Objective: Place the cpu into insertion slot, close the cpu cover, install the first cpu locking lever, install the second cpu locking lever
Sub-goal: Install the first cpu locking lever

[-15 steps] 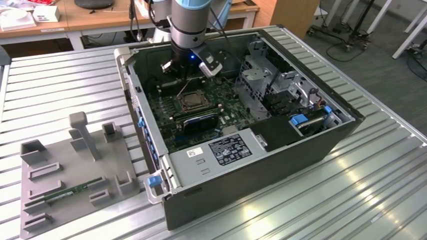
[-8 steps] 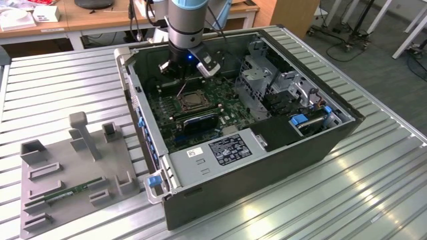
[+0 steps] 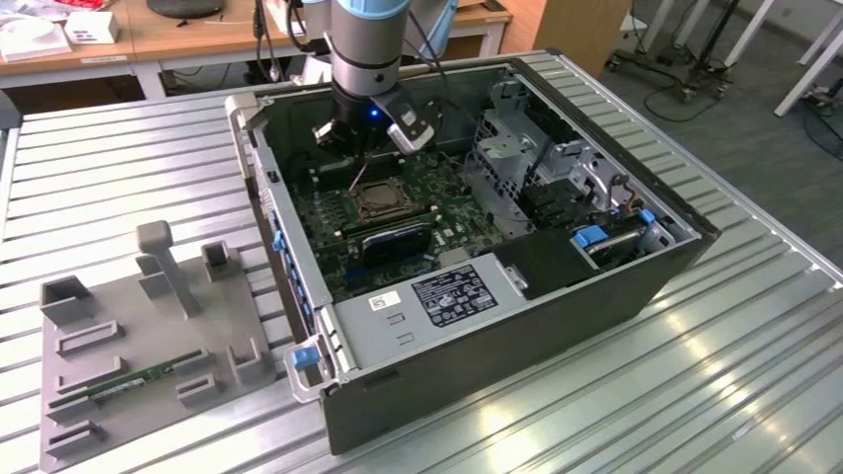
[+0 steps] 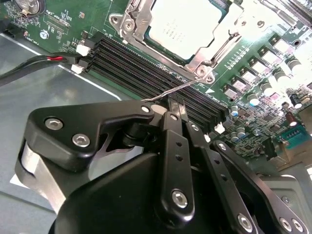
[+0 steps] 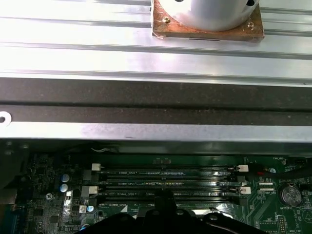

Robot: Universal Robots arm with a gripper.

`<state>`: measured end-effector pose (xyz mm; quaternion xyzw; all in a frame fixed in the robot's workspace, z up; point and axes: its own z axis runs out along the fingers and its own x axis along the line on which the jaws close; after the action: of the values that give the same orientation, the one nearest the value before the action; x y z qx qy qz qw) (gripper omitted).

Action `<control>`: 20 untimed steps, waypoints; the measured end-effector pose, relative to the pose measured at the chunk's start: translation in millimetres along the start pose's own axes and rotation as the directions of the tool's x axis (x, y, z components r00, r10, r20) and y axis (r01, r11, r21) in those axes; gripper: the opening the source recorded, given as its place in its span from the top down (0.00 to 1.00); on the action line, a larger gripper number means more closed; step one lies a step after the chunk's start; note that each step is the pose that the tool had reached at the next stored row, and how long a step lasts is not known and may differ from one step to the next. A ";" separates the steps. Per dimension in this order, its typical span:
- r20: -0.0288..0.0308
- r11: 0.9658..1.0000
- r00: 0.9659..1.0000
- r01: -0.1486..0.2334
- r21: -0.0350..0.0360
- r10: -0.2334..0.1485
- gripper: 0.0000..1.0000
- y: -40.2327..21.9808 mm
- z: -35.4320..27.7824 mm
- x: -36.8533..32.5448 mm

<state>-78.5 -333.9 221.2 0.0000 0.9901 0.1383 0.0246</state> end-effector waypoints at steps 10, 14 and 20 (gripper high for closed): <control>-0.003 1.000 1.000 0.012 -0.021 -0.012 0.89 0.0 0.2 0.0; -0.004 1.000 1.000 0.012 -0.018 -0.012 0.89 -0.2 -2.2 -0.3; -0.004 1.000 1.000 0.012 -0.007 -0.012 0.89 -3.4 -6.3 -2.3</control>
<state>-76.5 -338.9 226.5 -0.0065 0.9896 0.1414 0.0235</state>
